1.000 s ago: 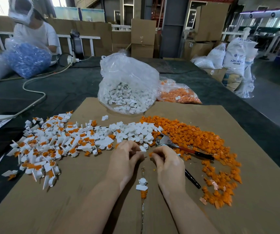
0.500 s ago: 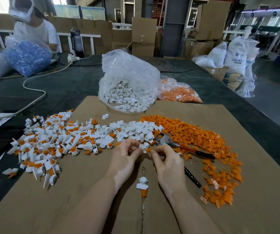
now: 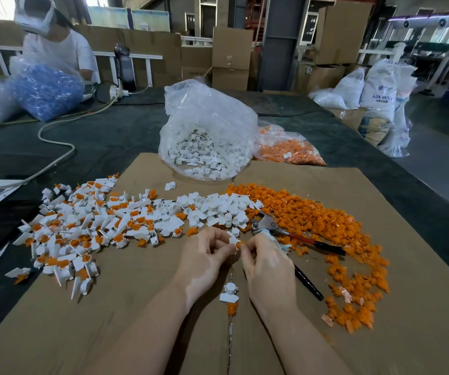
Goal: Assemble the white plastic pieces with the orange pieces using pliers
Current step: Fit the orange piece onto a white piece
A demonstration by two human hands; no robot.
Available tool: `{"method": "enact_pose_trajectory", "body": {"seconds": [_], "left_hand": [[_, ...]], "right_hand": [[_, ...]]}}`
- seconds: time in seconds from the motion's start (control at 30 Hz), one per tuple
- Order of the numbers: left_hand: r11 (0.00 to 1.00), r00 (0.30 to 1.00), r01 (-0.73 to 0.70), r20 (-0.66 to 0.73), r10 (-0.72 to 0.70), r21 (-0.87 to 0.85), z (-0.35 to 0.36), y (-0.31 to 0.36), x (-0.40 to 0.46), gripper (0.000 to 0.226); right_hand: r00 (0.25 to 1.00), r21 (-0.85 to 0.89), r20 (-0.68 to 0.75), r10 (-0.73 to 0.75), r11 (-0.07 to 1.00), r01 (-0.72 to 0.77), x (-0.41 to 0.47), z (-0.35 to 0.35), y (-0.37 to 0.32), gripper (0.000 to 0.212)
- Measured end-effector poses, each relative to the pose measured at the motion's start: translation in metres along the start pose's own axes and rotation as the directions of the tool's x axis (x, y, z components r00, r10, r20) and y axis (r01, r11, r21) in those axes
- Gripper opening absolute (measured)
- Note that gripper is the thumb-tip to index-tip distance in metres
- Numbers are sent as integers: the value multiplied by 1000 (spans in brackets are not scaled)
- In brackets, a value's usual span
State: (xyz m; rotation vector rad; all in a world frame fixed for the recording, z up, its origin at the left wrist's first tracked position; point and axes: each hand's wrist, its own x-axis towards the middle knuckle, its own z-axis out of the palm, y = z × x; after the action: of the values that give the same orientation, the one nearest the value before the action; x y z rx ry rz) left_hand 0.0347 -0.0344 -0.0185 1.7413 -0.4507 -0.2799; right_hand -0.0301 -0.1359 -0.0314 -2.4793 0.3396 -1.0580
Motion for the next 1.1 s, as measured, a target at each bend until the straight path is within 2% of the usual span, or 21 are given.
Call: {"method": "enact_pose_trajectory", "body": {"seconds": [0.23, 0.4, 0.47, 0.5, 0.67, 0.87, 1.1], "left_hand": [[1000, 999, -28, 17, 28, -3, 1, 0, -2, 4], [1000, 999, -19, -35, 19, 2, 0, -3, 1, 9], [1000, 999, -18, -48, 18, 7, 0, -4, 2, 11], [1000, 999, -17, -52, 17, -1, -1, -4, 2, 11], [999, 999, -39, -12, 39, 2, -3, -4, 1, 15], [994, 997, -82, -8, 83, 75, -5, -5, 1, 17], [998, 999, -42, 2, 42, 52, -4, -6, 2, 15]], "right_hand": [[998, 13, 27, -53, 999, 53, 0, 2, 1, 28], [975, 177, 191, 112, 973, -146, 2, 2, 6, 14], [972, 273, 186, 140, 943, -188, 2, 0, 7, 7], [972, 301, 180, 150, 933, -199, 3, 0, 6, 11], [980, 336, 187, 73, 932, -134, 4, -3, 4, 29], [977, 330, 204, 63, 935, -129, 6, -3, 3, 24], [980, 323, 192, 59, 939, -120, 5, -3, 4, 24]]}}
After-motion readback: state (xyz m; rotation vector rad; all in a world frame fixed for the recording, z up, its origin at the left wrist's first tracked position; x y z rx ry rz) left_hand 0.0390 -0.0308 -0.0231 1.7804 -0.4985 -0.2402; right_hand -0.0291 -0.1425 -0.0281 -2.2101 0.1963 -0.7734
